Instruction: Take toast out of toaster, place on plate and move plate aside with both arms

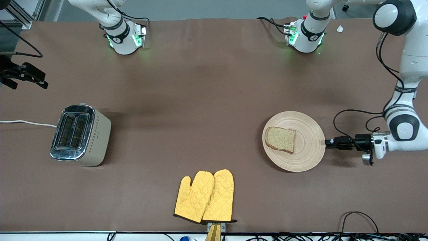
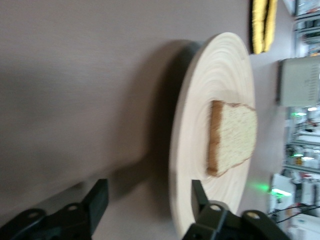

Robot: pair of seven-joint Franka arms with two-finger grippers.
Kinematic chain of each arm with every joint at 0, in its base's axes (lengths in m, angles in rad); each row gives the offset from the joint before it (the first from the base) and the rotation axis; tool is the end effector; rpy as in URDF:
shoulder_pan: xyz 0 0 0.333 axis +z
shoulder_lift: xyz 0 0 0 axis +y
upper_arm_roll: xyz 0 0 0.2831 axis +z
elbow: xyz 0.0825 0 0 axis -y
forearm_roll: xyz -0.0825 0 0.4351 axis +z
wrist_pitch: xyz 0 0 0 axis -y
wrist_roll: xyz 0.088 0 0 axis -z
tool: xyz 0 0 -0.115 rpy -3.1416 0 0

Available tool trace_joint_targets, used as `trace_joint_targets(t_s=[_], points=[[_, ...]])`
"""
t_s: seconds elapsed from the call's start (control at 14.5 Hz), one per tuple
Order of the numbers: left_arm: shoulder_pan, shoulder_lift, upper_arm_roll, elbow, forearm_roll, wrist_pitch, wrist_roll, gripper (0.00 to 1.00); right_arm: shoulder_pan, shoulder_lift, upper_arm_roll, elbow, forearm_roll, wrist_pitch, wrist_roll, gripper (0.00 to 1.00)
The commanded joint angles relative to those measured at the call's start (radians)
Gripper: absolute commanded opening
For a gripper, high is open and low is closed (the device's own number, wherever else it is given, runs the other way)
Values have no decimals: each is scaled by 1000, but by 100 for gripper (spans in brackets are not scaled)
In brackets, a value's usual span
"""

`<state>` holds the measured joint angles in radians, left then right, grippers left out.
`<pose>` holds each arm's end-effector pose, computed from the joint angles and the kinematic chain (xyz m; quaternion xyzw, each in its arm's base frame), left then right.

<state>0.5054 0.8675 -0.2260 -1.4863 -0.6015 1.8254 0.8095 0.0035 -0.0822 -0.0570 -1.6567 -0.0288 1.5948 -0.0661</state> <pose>0.6584 0.1470 0.0929 0.9029 -0.0804 -0.0275 0.4213 0.5837 -0.0356 0.5896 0.9999 0.0066 0.0093 0.0126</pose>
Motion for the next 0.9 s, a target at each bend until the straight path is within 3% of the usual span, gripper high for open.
trace_joint_targets(t_s=[0.0,0.14,0.41,0.83], points=[[5,-70,2,61,199,-46,-87,100,1,2,0,15,-11,-15,16,100],[2,-110,-6,110,279,-69,-113,100,1,2,0,15,-11,-15,16,100],[-79,-270,-19,116,435,-71,-185,100,0,2,0,15,-11,-15,11,100],[-179,-484,-21,115,509,-155,-305,100,-3,4,-1,35,-8,-13,6,100]])
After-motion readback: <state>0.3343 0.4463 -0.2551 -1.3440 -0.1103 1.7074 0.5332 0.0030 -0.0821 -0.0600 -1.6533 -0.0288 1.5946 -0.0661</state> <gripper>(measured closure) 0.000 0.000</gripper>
